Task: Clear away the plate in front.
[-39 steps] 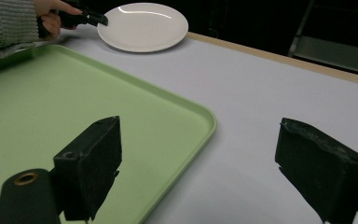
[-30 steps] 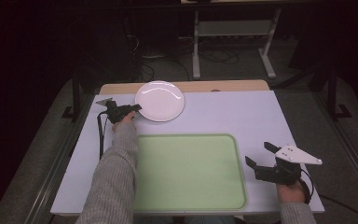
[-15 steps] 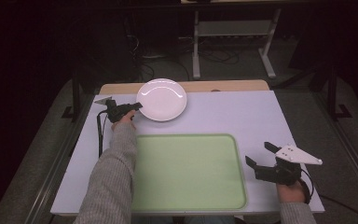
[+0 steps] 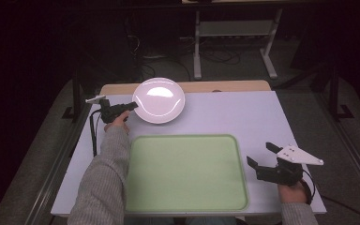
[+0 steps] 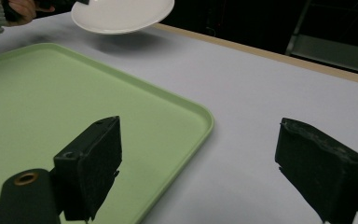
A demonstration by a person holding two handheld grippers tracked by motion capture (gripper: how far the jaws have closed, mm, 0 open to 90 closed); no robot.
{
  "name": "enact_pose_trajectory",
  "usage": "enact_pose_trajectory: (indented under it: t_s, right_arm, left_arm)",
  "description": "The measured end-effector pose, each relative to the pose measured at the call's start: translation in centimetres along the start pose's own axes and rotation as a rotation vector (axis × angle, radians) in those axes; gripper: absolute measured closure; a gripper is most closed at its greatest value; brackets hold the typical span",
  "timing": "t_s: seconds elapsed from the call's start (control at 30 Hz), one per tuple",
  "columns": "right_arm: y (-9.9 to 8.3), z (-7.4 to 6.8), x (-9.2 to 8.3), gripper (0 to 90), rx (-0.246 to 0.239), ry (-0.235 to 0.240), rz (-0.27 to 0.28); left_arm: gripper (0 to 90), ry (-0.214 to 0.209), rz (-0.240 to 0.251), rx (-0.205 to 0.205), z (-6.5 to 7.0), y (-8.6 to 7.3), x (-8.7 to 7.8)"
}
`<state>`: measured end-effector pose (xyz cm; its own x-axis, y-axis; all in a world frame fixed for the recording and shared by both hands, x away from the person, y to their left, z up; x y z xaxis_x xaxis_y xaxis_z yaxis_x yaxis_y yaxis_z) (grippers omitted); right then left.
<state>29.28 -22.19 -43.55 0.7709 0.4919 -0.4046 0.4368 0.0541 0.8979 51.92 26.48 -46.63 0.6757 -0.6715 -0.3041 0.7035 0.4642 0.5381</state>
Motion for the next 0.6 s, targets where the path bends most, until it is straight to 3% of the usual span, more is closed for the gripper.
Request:
enact_pose_trajectory:
  t_s: [0.6]
  right_arm:
    - [0.0,0.0,0.0,13.6,-0.001,-0.003,-0.001]
  left_arm:
    - [87.6,-0.054,0.001,0.073,2.6,0.2,-3.8]
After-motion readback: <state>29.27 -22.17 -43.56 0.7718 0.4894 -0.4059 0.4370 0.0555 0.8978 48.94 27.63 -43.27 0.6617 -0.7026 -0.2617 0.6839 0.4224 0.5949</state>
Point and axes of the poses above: each handheld gripper's, and its own axes: x roughly forward along the jaws, y roughly out of its top, z roughly to its right, the point moved 6 cm from there along x, roughly forward along the jaws, and after that the axes turned 11 degrees about x, right-handed, at the moved point
